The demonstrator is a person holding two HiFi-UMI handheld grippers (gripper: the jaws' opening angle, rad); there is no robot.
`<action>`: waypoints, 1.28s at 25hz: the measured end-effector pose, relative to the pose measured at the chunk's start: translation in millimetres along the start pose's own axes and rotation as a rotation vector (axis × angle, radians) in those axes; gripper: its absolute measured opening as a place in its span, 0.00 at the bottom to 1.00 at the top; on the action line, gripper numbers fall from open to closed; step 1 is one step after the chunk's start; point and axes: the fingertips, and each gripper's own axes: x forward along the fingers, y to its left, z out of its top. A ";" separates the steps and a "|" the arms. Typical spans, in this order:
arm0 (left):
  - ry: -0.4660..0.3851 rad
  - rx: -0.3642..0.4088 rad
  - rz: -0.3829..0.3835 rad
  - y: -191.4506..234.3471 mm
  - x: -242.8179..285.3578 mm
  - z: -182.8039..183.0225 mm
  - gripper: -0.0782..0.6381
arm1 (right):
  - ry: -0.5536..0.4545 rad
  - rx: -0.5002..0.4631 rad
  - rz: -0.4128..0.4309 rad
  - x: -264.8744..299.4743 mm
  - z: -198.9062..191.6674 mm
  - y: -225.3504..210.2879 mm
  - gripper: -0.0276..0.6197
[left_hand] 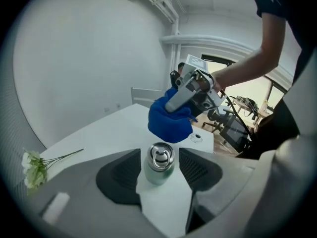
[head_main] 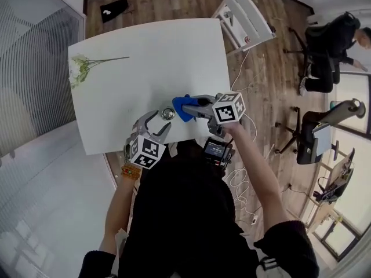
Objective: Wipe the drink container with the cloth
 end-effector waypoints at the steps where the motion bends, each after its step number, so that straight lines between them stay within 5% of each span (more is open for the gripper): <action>1: 0.030 0.008 -0.010 -5.9 2.7 -3.0 0.45 | 0.015 0.007 0.017 2.3 -5.4 -2.1 0.24; 11: 0.155 0.018 0.045 9.6 30.3 -11.5 0.46 | 0.096 0.030 0.154 41.9 -14.4 -22.2 0.23; 32: 0.267 0.074 0.074 6.3 45.4 -15.7 0.45 | 0.187 0.045 0.061 58.3 -33.0 -54.7 0.22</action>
